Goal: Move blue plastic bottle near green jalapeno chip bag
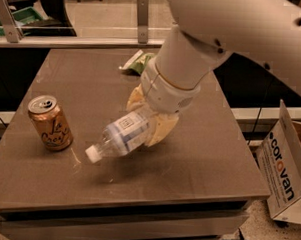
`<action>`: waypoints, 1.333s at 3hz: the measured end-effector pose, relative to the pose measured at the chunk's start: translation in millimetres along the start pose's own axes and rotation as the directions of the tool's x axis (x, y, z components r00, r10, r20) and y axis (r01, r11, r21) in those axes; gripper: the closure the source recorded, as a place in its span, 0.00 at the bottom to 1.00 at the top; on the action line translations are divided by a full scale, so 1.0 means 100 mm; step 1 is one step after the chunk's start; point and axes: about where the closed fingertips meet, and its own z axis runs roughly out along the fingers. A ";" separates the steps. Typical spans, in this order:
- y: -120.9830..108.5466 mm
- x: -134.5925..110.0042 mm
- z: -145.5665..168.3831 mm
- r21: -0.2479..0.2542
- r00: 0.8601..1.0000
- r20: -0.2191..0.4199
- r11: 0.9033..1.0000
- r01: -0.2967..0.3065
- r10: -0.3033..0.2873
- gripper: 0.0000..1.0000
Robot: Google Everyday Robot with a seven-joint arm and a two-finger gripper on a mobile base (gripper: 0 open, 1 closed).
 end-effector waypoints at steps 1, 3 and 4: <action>-0.34 0.71 -0.06 0.063 0.997 -0.077 0.998 -0.017 0.022 1.00; -0.99 1.95 -0.10 0.153 0.984 -0.134 0.983 -0.098 0.119 1.00; -1.13 2.30 0.06 0.175 0.979 -0.102 0.972 -0.158 0.178 1.00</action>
Offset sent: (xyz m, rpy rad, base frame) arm 0.2312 -0.1196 -0.0007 -0.0290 -0.1946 -0.2023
